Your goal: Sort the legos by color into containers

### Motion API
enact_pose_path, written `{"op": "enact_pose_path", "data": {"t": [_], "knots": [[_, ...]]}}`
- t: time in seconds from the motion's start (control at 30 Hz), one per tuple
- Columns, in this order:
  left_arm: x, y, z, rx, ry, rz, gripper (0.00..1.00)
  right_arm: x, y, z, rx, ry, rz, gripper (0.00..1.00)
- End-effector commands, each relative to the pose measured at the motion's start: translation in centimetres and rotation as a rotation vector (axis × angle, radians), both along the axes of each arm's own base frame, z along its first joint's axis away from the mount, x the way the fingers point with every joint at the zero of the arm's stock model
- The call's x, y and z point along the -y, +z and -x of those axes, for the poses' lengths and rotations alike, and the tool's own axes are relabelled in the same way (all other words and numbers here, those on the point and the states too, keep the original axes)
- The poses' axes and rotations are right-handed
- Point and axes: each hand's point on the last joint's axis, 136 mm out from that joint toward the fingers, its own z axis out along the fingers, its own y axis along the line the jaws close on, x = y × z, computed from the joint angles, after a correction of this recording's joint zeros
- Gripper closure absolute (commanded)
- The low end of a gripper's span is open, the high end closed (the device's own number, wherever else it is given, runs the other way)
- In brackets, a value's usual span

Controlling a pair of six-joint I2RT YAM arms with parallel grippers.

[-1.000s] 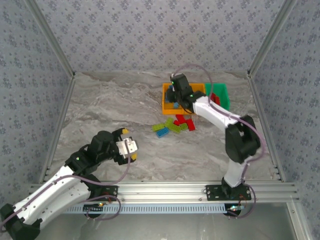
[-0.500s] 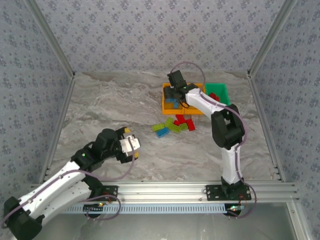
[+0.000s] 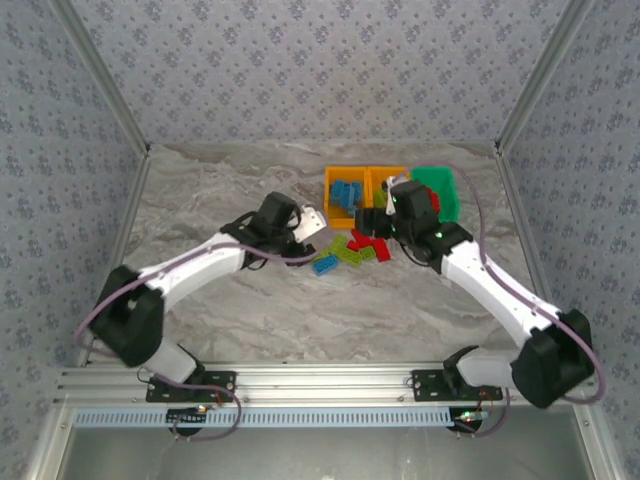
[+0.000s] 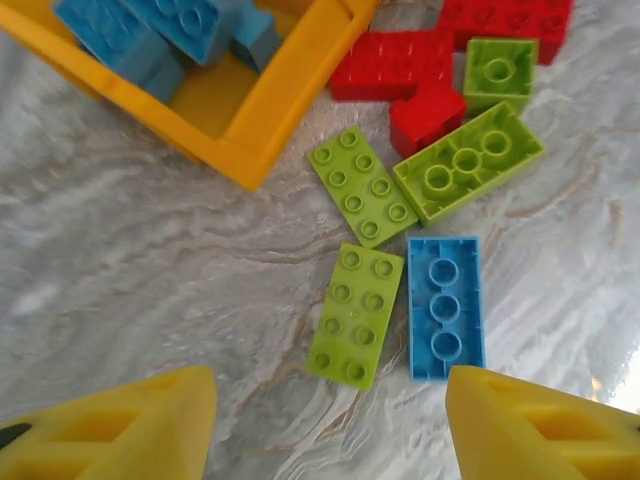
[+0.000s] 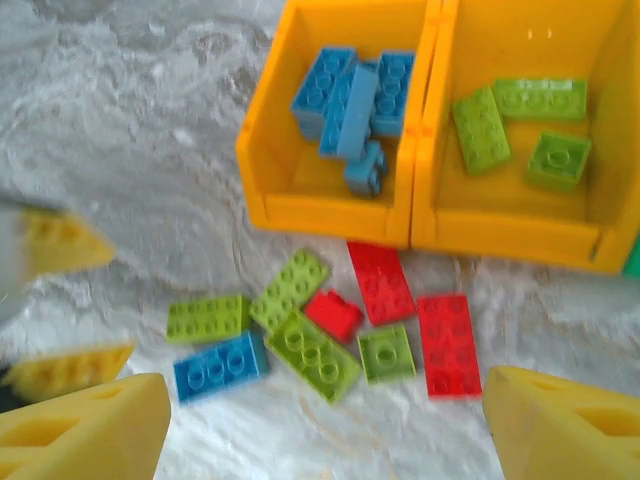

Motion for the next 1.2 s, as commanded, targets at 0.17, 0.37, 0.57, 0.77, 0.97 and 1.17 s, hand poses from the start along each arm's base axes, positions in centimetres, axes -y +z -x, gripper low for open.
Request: {"op": "enact_pose_path", "data": {"t": [0.17, 0.37, 0.57, 0.77, 0.97, 1.17], "knots": [[3.1, -3.5, -1.9, -0.267, 0.115, 0.021, 0.38, 3.1, -0.1, 4.7, -0.027, -0.044, 0.004, 0.12], [2.4, -6.5, -0.8, -0.393, 0.149, -0.034, 0.41, 4.3, 0.2, 6.4, -0.039, -0.059, 0.007, 0.10], [-1.1, -7.7, -0.2, -0.457, 0.243, -0.051, 0.49, 5.5, 0.6, 8.4, -0.039, -0.089, -0.026, 0.09], [-4.9, -7.2, -1.1, -0.414, 0.381, -0.016, 0.52, 6.6, 0.8, 9.9, -0.038, -0.127, -0.047, 0.08], [-3.1, -4.3, 0.3, -0.408, 0.272, 0.118, 0.25, 6.7, 0.8, 10.5, -0.050, -0.141, -0.074, 0.08], [-4.7, -6.4, 1.2, -0.417, 0.280, -0.003, 0.22, 6.4, 0.7, 10.7, -0.050, -0.144, -0.085, 0.07]]}}
